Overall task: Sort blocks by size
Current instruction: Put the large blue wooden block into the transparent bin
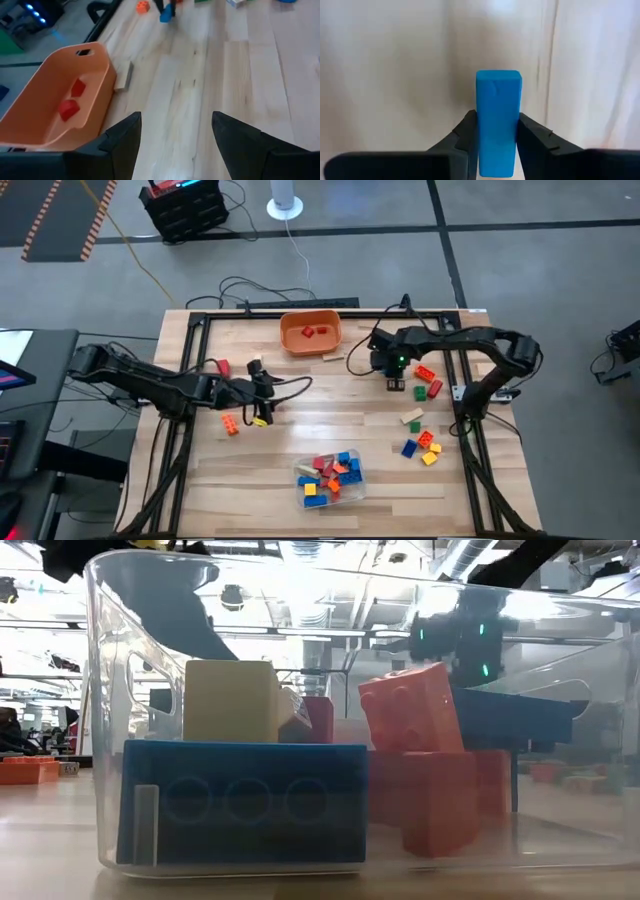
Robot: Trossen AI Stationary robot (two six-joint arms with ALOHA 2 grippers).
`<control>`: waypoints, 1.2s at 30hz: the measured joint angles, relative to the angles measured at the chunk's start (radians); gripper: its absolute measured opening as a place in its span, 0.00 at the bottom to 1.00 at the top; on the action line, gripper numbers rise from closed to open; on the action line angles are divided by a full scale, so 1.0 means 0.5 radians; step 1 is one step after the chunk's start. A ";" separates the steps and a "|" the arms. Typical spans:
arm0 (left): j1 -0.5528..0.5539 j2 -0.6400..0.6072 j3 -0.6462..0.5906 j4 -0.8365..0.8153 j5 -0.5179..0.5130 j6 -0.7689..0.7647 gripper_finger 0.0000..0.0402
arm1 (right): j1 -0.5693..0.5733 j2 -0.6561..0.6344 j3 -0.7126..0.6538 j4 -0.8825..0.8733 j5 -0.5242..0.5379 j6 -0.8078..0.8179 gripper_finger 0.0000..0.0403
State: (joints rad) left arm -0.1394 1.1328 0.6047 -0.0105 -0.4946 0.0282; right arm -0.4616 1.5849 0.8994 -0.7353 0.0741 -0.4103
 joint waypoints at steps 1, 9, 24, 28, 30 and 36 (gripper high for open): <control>0.006 -0.028 -0.020 0.000 0.001 -0.014 0.59 | 0.026 -0.054 0.019 0.005 -0.071 0.029 0.31; 0.021 -0.077 -0.046 0.002 0.005 -0.067 0.59 | 0.484 -0.423 0.077 0.337 -0.610 0.338 0.31; 0.021 -0.073 0.024 -0.233 -0.032 -0.382 0.59 | 1.621 -0.047 0.290 1.126 -0.679 0.886 0.35; 0.021 -0.073 0.065 -0.226 -0.033 -0.426 0.59 | 1.660 0.151 0.404 1.120 -0.677 0.938 0.38; 0.021 -0.073 0.071 -0.224 -0.015 -0.445 0.59 | 1.652 0.206 0.448 1.061 -0.677 0.949 0.41; 0.021 -0.073 0.071 -0.347 0.023 -0.501 0.59 | 1.625 0.232 0.583 0.830 -0.673 0.950 0.54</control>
State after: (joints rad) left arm -0.1291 1.0966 0.6403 -0.1838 -0.4830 -0.2224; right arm 0.3508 1.7011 1.1911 -0.3203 -0.2626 0.0645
